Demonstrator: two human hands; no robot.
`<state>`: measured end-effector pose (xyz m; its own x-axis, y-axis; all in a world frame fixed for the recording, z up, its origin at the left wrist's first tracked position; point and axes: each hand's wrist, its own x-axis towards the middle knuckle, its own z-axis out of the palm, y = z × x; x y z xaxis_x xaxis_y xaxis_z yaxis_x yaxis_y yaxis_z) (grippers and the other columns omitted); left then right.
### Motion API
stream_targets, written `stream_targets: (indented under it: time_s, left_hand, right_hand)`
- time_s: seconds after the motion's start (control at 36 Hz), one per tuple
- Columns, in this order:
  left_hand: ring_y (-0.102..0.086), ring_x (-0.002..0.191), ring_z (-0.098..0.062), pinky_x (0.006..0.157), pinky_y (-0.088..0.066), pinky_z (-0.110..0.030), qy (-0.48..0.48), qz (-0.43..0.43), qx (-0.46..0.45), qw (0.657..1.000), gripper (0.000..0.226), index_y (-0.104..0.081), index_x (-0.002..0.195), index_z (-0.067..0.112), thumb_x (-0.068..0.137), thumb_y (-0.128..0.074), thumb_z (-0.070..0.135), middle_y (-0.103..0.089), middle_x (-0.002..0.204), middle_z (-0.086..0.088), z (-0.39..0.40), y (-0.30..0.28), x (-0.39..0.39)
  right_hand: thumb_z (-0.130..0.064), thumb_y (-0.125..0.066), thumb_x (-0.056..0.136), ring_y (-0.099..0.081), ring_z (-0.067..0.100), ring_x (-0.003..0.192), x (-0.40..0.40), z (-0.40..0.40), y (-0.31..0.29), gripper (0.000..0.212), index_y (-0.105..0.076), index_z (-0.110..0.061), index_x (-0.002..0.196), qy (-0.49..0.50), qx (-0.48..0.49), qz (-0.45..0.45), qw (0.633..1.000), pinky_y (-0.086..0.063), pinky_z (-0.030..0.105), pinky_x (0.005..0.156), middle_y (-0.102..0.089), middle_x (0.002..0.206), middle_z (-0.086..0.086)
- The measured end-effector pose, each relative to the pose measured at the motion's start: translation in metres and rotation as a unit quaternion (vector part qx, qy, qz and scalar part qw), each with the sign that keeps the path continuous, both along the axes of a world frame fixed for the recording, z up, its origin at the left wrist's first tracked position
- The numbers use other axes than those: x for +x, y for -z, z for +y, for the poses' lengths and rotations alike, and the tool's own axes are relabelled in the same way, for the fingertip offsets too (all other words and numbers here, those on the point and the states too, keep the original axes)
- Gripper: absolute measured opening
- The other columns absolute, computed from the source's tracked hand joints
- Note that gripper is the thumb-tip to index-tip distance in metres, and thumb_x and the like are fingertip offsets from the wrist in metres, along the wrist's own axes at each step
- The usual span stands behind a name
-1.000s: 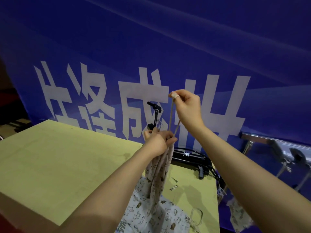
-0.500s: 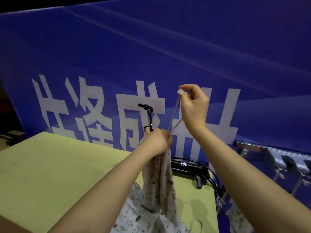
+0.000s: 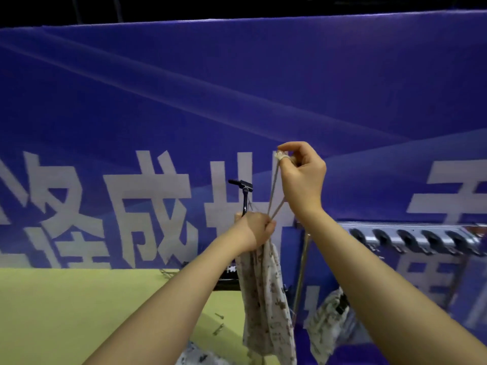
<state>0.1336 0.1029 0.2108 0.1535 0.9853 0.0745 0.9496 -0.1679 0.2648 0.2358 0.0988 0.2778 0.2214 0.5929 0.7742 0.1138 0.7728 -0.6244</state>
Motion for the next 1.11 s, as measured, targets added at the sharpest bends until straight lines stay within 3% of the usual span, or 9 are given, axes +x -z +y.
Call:
stream_targets:
  time_s: [0.17, 0.28, 0.44, 0.58, 0.72, 0.83, 0.97, 1.06, 1.11]
  left_hand:
    - [-0.057, 0.088, -0.032, 0.072, -0.036, -0.032, 0.135, -0.071, -0.045, 0.987, 0.039, -0.058, 0.082, 0.004, 0.101, -0.039, 0.032, -0.062, 0.092, -0.024, 0.012, 0.003, 0.079]
    - [-0.045, 0.063, -0.020, 0.064, -0.026, -0.027, 0.205, -0.104, -0.065, 0.971, 0.040, -0.044, 0.064, 0.013, 0.100, -0.043, 0.029, -0.048, 0.064, -0.005, 0.021, 0.023, 0.131]
    - [-0.051, 0.071, -0.020, 0.077, -0.043, -0.038, 0.282, -0.148, -0.132, 0.939, 0.034, -0.057, 0.078, 0.005, 0.098, -0.046, 0.030, -0.056, 0.078, -0.015, 0.045, 0.060, 0.210]
    - [-0.061, 0.109, -0.029, 0.099, -0.044, -0.041, 0.326, -0.158, -0.164, 0.918, 0.023, -0.065, 0.091, -0.001, 0.094, -0.055, 0.020, -0.066, 0.111, -0.019, 0.061, 0.087, 0.274]
    - [-0.060, 0.097, -0.031, 0.093, -0.045, -0.046, 0.350, -0.141, -0.194, 0.906, 0.026, -0.064, 0.083, -0.002, 0.094, -0.056, 0.020, -0.063, 0.102, -0.020, 0.079, 0.111, 0.334]
    - [-0.058, 0.098, -0.019, 0.096, -0.046, -0.038, 0.362, -0.110, -0.248, 0.892, 0.029, -0.068, 0.105, 0.006, 0.097, -0.049, 0.027, -0.062, 0.114, -0.013, 0.093, 0.127, 0.380]
    - [-0.056, 0.096, -0.017, 0.099, -0.044, -0.037, 0.359, -0.121, -0.274, 0.884, 0.027, -0.067, 0.106, 0.007, 0.097, -0.050, 0.026, -0.063, 0.114, -0.010, 0.106, 0.150, 0.426]
    - [-0.055, 0.093, -0.015, 0.094, -0.045, -0.034, 0.329, -0.156, -0.265, 0.893, 0.022, -0.064, 0.104, 0.009, 0.094, -0.055, 0.026, -0.064, 0.113, -0.008, 0.114, 0.160, 0.448]
    - [-0.054, 0.091, -0.012, 0.083, -0.042, -0.026, 0.288, -0.201, -0.252, 0.902, 0.027, -0.061, 0.108, 0.006, 0.090, -0.062, 0.027, -0.063, 0.110, -0.008, 0.121, 0.163, 0.458]
  right_hand:
    - [0.002, -0.065, 0.081, -0.038, 0.005, 0.045, 0.082, 0.007, 0.007, 0.007, -0.063, -0.005, 0.082, 0.087, 0.050, -0.070, 0.993, -0.028, 0.012, 0.049, -0.040, 0.051, -0.012]
    - [0.004, -0.065, 0.080, -0.039, 0.006, 0.045, 0.135, 0.012, 0.021, 0.008, -0.064, -0.004, 0.080, 0.123, 0.041, -0.089, 0.988, -0.028, 0.011, 0.048, -0.040, 0.050, -0.012]
    - [0.008, -0.061, 0.077, -0.036, 0.007, 0.043, 0.215, 0.020, 0.051, 0.016, -0.064, -0.007, 0.072, 0.158, 0.002, -0.112, 0.981, -0.026, 0.012, 0.047, -0.038, 0.046, -0.012]
    - [0.007, -0.058, 0.075, -0.036, 0.012, 0.045, 0.285, 0.033, 0.082, 0.018, -0.063, -0.009, 0.071, 0.199, -0.039, -0.136, 0.970, -0.030, 0.026, 0.045, -0.041, 0.047, -0.012]
    - [0.001, -0.049, 0.069, -0.037, 0.014, 0.045, 0.342, 0.042, 0.109, 0.016, -0.063, -0.006, 0.070, 0.212, -0.072, -0.169, 0.960, -0.028, 0.022, 0.042, -0.041, 0.042, -0.005]
    - [-0.007, -0.048, 0.072, -0.037, 0.020, 0.051, 0.387, 0.051, 0.132, 0.016, -0.063, -0.001, 0.069, 0.213, -0.112, -0.166, 0.956, -0.026, 0.023, 0.045, -0.047, 0.047, 0.012]
    - [0.002, -0.052, 0.075, -0.040, 0.010, 0.047, 0.433, 0.062, 0.153, 0.012, -0.064, -0.002, 0.073, 0.210, -0.173, -0.179, 0.945, -0.027, 0.014, 0.045, -0.040, 0.049, -0.012]
    - [0.005, -0.057, 0.080, -0.038, 0.011, 0.044, 0.457, 0.074, 0.164, 0.017, -0.060, -0.011, 0.073, 0.213, -0.223, -0.188, 0.933, -0.027, 0.020, 0.044, -0.038, 0.046, -0.011]
    - [0.001, -0.059, 0.080, -0.036, 0.014, 0.045, 0.468, 0.087, 0.173, 0.019, -0.056, -0.017, 0.076, 0.215, -0.278, -0.198, 0.915, -0.034, 0.036, 0.048, -0.040, 0.047, -0.008]
